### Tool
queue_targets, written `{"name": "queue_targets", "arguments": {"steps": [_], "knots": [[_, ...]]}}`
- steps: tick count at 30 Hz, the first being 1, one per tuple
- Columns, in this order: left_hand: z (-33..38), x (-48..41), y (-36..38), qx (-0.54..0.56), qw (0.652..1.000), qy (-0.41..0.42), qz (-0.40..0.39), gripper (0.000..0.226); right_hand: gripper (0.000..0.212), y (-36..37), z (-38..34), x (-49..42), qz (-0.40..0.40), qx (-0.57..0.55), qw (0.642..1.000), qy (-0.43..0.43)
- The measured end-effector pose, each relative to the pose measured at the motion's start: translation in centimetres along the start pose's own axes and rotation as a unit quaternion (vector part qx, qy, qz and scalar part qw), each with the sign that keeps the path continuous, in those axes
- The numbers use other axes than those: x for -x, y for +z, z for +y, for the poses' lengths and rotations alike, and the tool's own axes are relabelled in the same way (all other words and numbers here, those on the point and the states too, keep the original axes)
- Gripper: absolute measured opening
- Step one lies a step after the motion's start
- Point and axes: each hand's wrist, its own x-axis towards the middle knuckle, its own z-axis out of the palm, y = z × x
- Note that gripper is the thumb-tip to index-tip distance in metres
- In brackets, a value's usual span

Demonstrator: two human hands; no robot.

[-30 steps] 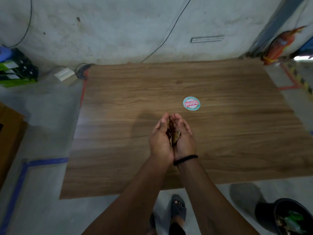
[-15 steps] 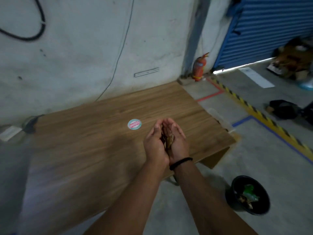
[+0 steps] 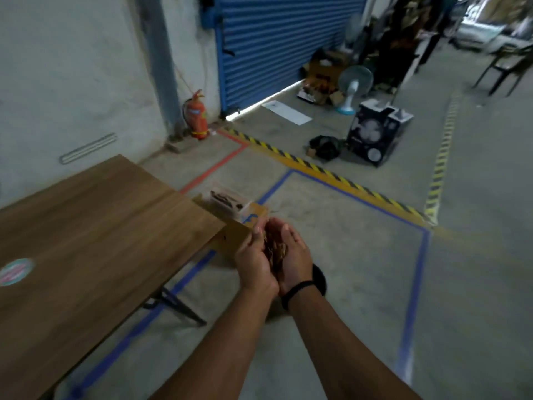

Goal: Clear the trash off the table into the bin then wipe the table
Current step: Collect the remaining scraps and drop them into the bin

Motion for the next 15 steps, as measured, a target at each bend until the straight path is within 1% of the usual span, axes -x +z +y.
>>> {"name": "queue_targets", "arguments": {"steps": [4, 7, 9, 11, 15], "knots": [[-6.2, -1.8, 3.9, -0.049, 0.998, -0.046, -0.002, 0.028, 0.025, -5.3, -3.5, -4.0, 0.063, -0.001, 0.998, -0.021], [-10.4, -4.3, 5.7, -0.064, 0.994, -0.086, -0.004, 0.028, 0.024, -8.6, -5.0, -7.4, 0.107, 0.010, 0.994, -0.020], [-13.2, -6.3, 6.7, -0.078, 0.991, -0.110, -0.006, 0.029, 0.025, -11.0, -5.4, -10.3, 0.139, 0.019, 0.990, -0.019], [-16.3, -8.8, 7.6, -0.089, 0.987, -0.131, -0.011, 0.030, 0.025, -13.7, -5.6, -13.5, 0.165, 0.006, 0.986, -0.020], [-23.0, -13.2, 7.3, -0.129, 0.975, -0.180, 0.008, 0.029, 0.027, -20.3, -3.8, -19.4, 0.213, -0.002, 0.977, 0.003]]}}
